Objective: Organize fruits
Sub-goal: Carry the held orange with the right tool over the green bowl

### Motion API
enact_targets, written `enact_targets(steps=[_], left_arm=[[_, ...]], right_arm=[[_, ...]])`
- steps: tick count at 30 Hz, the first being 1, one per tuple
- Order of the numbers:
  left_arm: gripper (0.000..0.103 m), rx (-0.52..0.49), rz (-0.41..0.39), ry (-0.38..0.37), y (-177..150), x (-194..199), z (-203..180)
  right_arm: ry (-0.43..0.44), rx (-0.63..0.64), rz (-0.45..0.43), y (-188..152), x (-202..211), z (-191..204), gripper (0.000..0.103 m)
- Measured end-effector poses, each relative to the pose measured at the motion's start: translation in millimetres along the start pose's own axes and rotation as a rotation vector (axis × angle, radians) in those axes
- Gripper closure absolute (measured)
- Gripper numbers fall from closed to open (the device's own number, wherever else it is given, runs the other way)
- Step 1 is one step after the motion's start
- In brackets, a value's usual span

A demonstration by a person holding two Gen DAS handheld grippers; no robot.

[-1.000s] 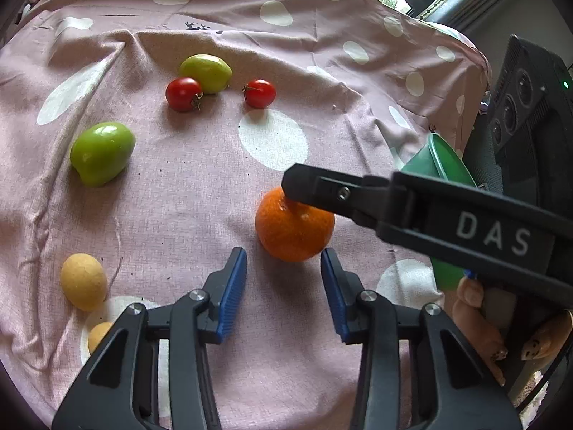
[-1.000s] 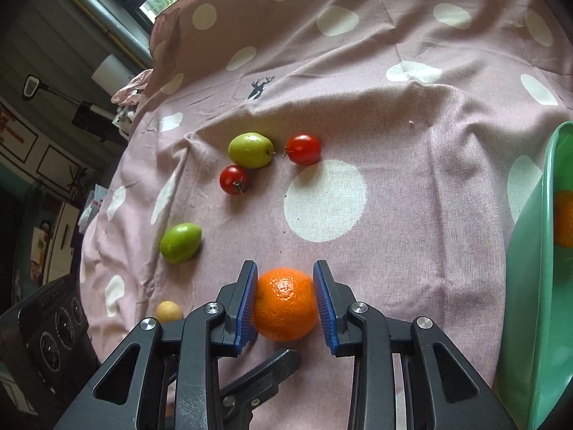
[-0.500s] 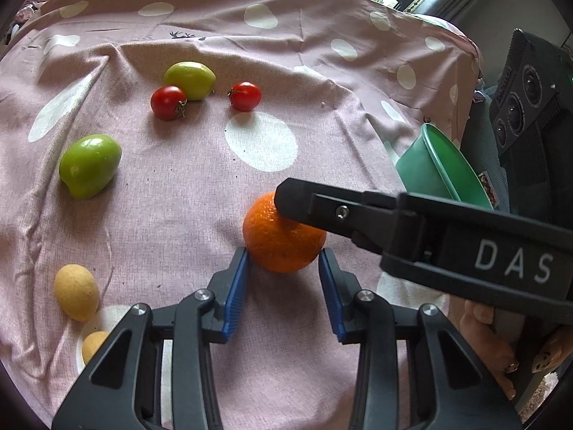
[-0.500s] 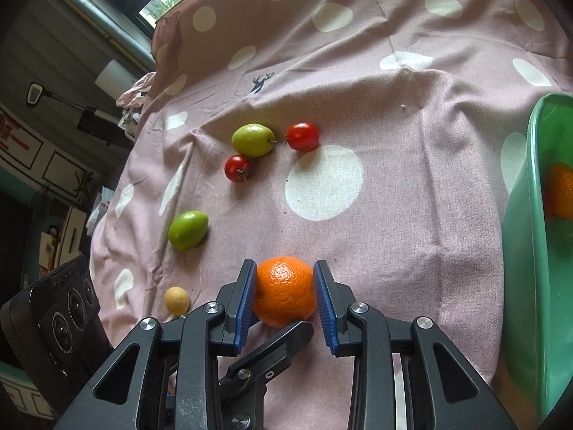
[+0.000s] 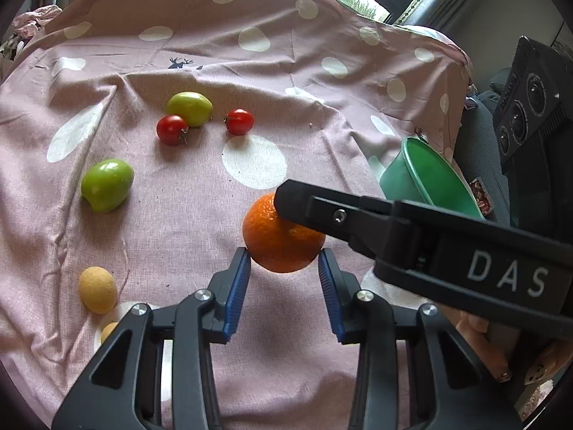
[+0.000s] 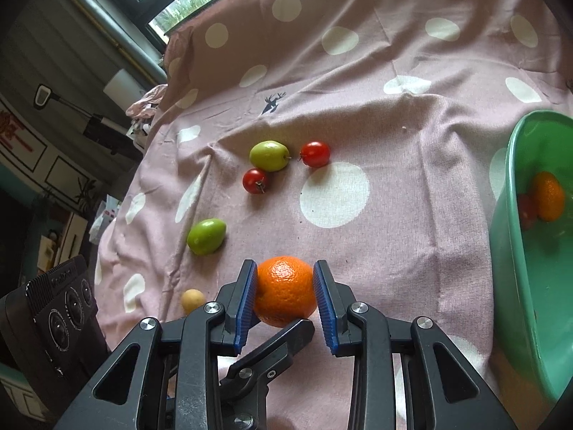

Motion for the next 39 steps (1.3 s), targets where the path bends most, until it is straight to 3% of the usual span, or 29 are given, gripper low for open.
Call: enact_targets(steps=[12, 25, 39], left_arm=[[0.064, -0.021, -0.114, -0.012, 18.0, 31.2, -15.4], [0.064, -0.113, -0.208, -0.015, 35.8, 59.5, -50.3], [0.064, -0.202, -0.264, -0.055, 47.4, 58.1, -107.8]], right_arm=[[0.005, 0.027, -0.103, 11.4, 29.5, 18.0, 0.068], [0.043, 0.049, -0.215, 25.7, 73.2, 28.2, 0.068], [0.019, -0.009, -0.332, 41.7, 121.4, -4.0, 0.063]])
Point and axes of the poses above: each gripper's, at about its wrist camera, not at the fingertips, and x roughly against the way its jaws point, z to its left, y to its top, the point moved 7 cm from there along -x, roughly the way its jaws point, and after that the axes turned 11 degrees about -z, right-handed, at the moved point
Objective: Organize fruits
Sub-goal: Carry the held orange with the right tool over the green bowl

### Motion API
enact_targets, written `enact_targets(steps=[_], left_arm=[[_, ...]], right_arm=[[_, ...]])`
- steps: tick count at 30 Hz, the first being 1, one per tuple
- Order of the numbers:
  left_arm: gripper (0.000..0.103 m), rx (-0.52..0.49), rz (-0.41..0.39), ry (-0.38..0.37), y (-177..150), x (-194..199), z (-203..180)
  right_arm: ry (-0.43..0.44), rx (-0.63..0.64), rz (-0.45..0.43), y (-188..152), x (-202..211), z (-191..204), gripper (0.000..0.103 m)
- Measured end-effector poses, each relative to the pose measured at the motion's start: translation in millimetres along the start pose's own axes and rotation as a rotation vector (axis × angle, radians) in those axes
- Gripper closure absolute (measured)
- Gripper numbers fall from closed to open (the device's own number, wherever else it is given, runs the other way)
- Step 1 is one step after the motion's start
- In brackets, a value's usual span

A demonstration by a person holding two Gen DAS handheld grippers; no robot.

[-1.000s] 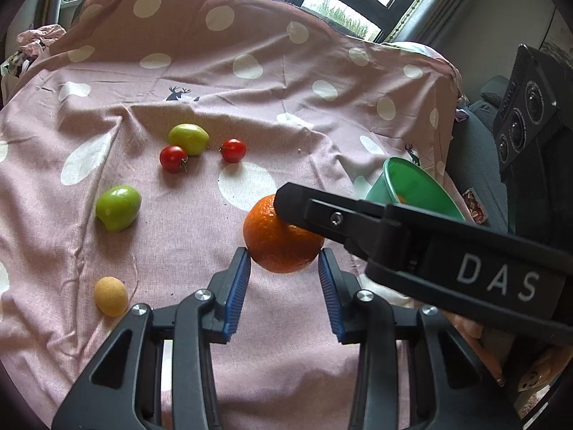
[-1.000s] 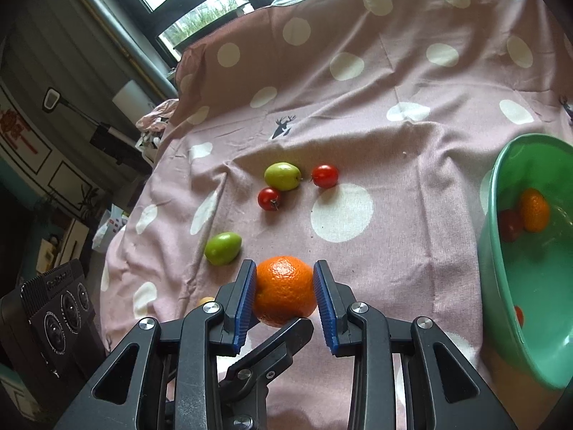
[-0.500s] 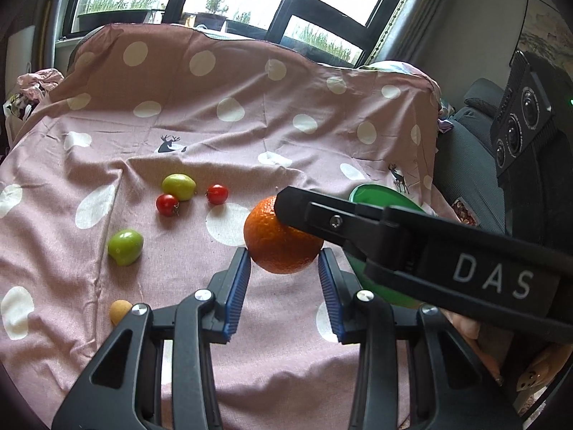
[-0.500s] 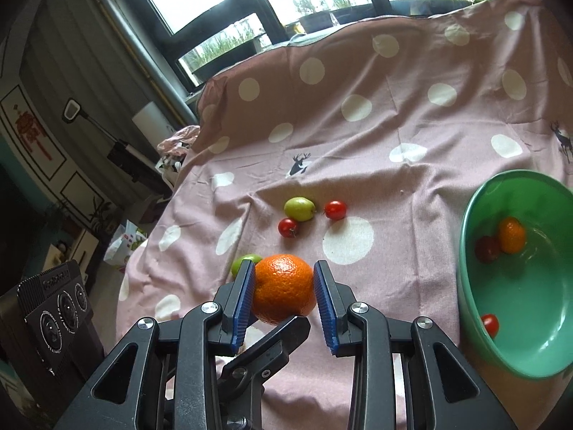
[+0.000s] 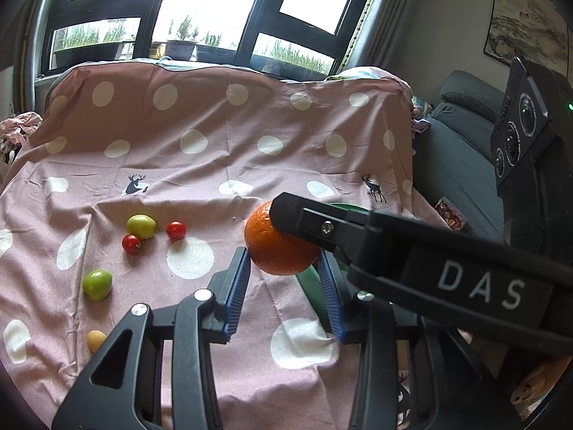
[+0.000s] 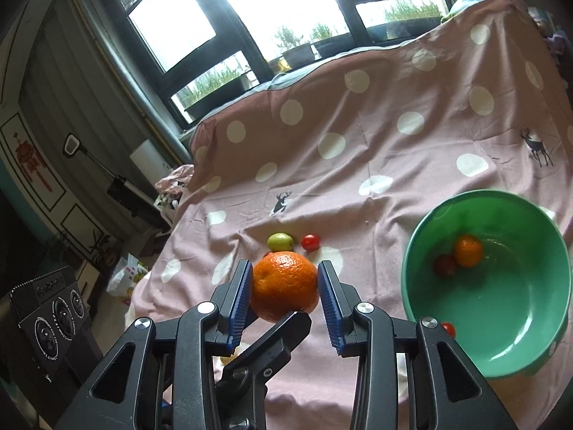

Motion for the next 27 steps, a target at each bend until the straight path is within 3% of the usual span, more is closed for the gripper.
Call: enact_targets(steps=[11, 27], left_arm=[[0.064, -0.082, 0.005, -0.066, 4.7, -17.2, -47.0], [0.064, -0.13, 0.077, -0.17, -8.6, -50.8, -101.4]], right_arm=[[-0.049, -0.066, -0.079, 16.7, 29.2, -37.2, 0.063], [-0.173, -0.139, -0.131, 23.4, 60.4, -96.3, 0.062]])
Point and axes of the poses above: each gripper's, at about its wrist camera, not at the fingertips, and x roughly against the way its jaws point, z to its left, y to its top, the point moved 7 cm from there along -x, roughly the way its jaws point, and after that the axes turned 11 degrees about -z, right-handed, at the moved point
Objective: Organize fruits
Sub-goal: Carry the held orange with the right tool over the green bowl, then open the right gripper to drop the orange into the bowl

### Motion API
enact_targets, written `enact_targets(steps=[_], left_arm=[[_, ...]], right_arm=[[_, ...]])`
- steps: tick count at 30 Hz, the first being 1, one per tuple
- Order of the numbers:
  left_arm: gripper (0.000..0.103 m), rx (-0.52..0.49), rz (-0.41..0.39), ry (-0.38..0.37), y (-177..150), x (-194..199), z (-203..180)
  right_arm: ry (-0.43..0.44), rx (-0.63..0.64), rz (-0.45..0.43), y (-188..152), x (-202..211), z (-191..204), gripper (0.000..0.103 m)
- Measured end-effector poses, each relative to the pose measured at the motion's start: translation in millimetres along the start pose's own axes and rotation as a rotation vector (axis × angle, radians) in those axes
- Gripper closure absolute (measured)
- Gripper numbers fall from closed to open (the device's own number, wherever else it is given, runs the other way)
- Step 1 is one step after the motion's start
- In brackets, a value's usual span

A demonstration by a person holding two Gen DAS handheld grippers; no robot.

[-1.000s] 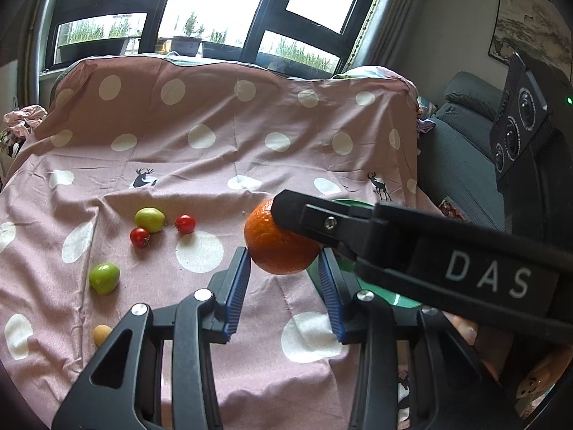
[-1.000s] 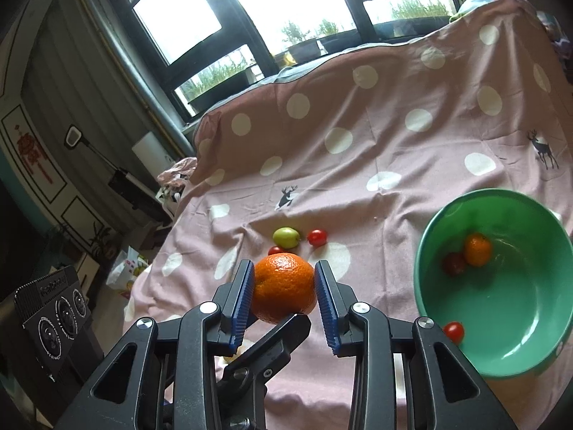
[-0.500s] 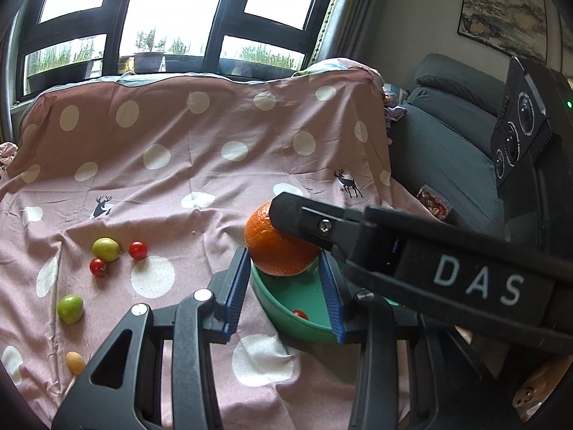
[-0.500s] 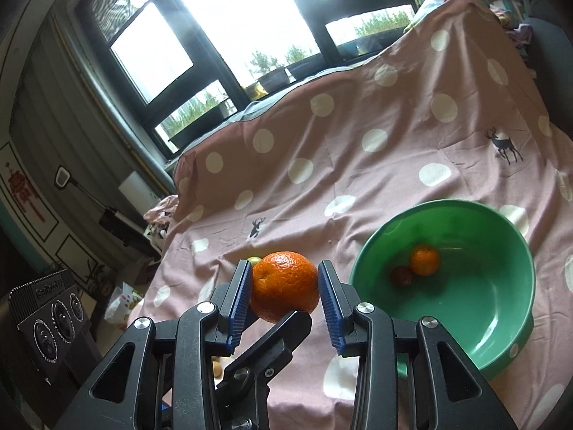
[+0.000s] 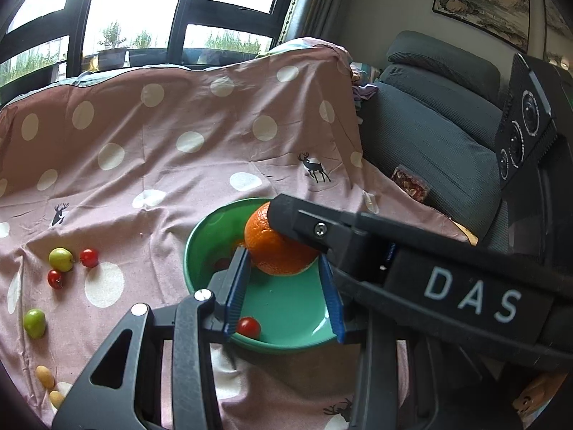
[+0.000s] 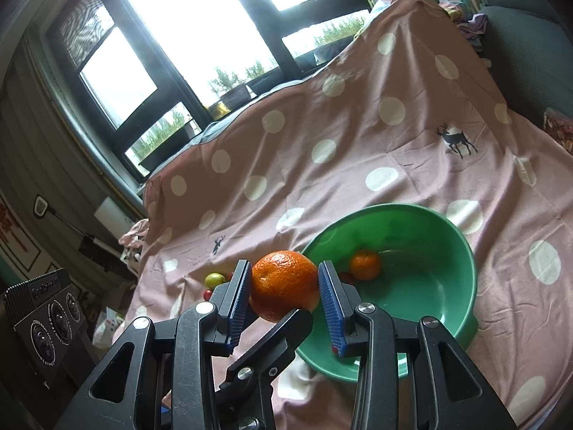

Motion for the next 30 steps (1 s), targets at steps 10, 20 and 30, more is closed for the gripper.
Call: enact_targets(steps=[10, 20, 30], left_arm=[[0.064, -0.007, 0.055, -0.052, -8.0, -22.5, -15.9], [0.064, 0.018, 0.113, -0.097, -18.0, -45.2, -23.6], [0.064, 0.074, 0.161, -0.123, -28.2, -58.6, -20.2]], right_arm=[[-0.077, -0.053, 0.005, 1.7, 0.9, -30.4, 0.062], [-0.156, -0.077, 0.033, -1.2, -5.4, -53.3, 0.062], [-0.211, -0.085, 0.086, -9.8, -15.4, -69.1, 0.061]])
Point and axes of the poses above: each gripper's, at about its wrist camera, not at the fingertips, and x roughly against the way its jaws point, z to its left, y to its top, the point moved 7 cm from there along -x, roughly the way its jaws point, and after that the axes turned 11 degrees about -z, right-handed, at the moved point
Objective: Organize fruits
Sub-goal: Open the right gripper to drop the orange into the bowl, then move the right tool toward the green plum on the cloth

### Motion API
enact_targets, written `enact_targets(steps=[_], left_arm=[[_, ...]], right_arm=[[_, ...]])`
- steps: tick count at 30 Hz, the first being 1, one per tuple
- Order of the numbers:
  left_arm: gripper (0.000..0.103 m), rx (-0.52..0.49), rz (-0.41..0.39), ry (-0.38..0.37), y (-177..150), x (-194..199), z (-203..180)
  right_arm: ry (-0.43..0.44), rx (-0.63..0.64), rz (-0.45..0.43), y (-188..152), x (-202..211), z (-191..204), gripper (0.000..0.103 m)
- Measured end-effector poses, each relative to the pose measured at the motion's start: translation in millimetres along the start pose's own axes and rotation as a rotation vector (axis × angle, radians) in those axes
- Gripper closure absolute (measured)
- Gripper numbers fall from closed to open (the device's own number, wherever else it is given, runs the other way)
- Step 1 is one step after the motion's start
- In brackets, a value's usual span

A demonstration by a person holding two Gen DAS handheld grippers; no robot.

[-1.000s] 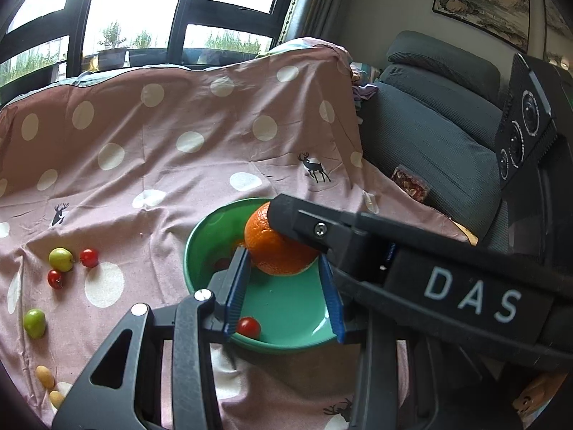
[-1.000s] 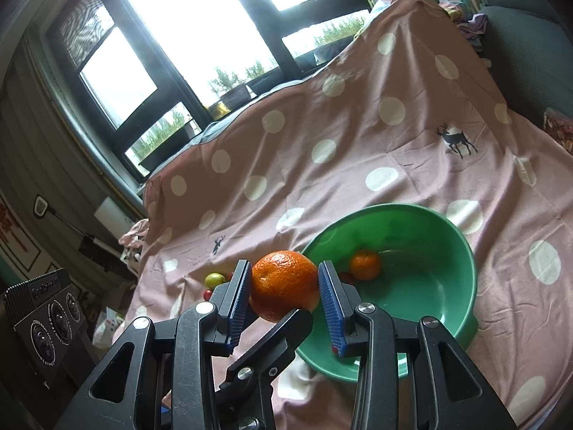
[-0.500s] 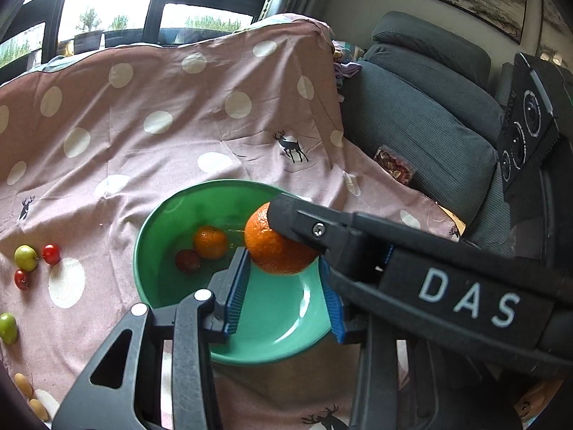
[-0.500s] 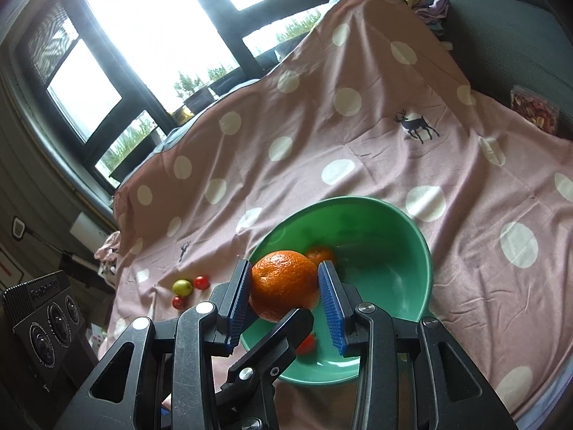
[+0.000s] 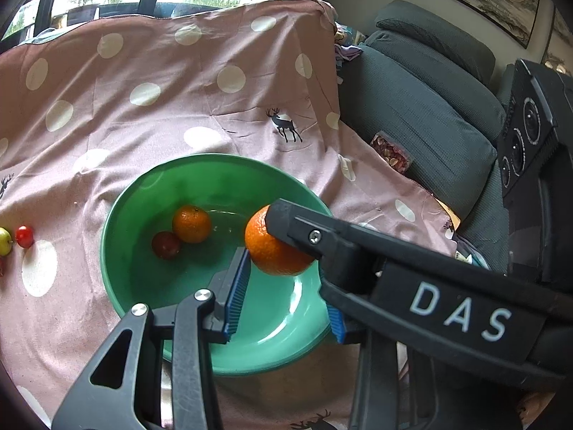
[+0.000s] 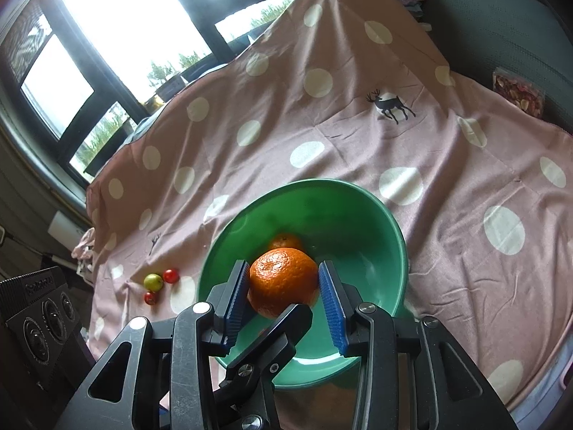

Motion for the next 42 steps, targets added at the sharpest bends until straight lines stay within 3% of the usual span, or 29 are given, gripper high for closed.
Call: enact_targets(steps=[19, 24, 27, 32, 35, 37, 39, 42], left_arm=[[0.067, 0.036, 0.068, -0.033, -12.0, -15.6, -0.6], [0.07, 0.059, 0.071, -0.064, -11.4, -16.0, -1.3], [0.07, 0.061, 0.079, -0.053, -12.8, -16.5, 0.0], [0.063, 0.064, 0.064, -0.025, -9.8, -7.0, 4.6], [0.049, 0.051, 0.029, 0.001, -5.3, 7.3, 9.6], [0.033, 0.066, 0.002, 0.025, -1.5, 19.2, 17.2], [0.027, 0.085, -0.03, 0.039, 2.9, 33.8, 24.8], [0.013, 0.13, -0.081, 0.066, 6.5, 61.0, 40.9]], right_arm=[[-0.089, 0.018, 0.079, -11.3, -15.7, -12.5, 0.06], [-0.033, 0.01, 0.084, -12.3, -15.3, -7.9, 0.06], [-0.063, 0.022, 0.089, -13.7, -16.5, -8.0, 0.06], [-0.074, 0.015, 0.083, -12.4, -16.3, -8.4, 0.06], [-0.087, 0.018, 0.059, -8.5, -12.1, -7.7, 0.059], [-0.08, 0.007, 0.042, -5.7, -9.3, -6.3, 0.051], [-0.074, 0.002, 0.017, -2.7, -5.0, -3.3, 0.043], [-0.057, 0.008, -0.007, 0.4, -0.2, 3.7, 0.041]])
Point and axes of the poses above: each gripper's, at about its wrist camera, not at the fingertips, and x roughly against the way its jaws point, z to its left, y to its top, the point moved 7 cm from there along -x, roughly the way its jaws point, and after that the axes turned 11 degrees about -z, right-handed, at the moved point
